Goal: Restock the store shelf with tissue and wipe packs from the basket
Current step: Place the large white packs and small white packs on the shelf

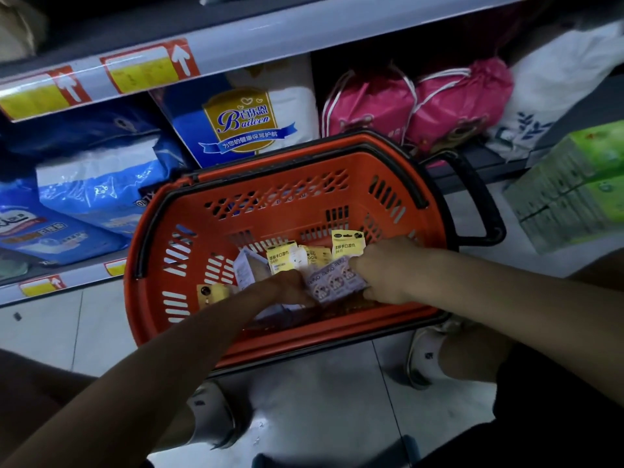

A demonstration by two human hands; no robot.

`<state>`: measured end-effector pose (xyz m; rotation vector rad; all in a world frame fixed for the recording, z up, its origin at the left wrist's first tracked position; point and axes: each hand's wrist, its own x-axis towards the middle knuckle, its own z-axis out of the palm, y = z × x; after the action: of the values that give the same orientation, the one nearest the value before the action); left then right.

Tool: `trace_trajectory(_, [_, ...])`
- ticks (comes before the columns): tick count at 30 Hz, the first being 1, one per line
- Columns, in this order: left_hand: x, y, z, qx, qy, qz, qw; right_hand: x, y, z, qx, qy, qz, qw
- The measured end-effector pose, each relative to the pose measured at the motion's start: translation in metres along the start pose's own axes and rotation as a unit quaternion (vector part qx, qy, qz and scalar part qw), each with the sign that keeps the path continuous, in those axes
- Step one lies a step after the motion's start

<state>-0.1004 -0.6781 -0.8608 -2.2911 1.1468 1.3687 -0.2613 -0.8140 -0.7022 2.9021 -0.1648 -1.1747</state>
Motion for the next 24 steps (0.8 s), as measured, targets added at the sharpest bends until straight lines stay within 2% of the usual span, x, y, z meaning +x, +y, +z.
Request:
trace_trajectory(5, [0.039, -0.016, 0.010, -0.066, -0.027, -0.036, 0.997, 0.002, 0.002, 0.000, 0.001, 0.001, 0.001, 1.000])
trace_trajectory(10, [-0.010, 0.018, -0.016, -0.107, -0.013, -0.042, 0.993, 0.001, 0.003, -0.003, 0.008, 0.013, 0.004, 1.000])
trace_trajectory(19, [-0.075, -0.003, -0.059, -0.251, 0.043, -0.042, 0.966, -0.005, -0.001, -0.025, -0.007, 0.023, 0.037, 0.999])
trace_trajectory(21, [-0.093, -0.015, -0.066, -0.344, 0.071, -0.054, 0.935, -0.007, -0.005, -0.031, -0.001, 0.060, 0.031, 0.998])
trace_trajectory(24, [-0.128, -0.022, -0.073, -0.508, 0.064, -0.078, 0.855, -0.008, -0.015, -0.037, 0.051, 0.167, 0.000, 0.985])
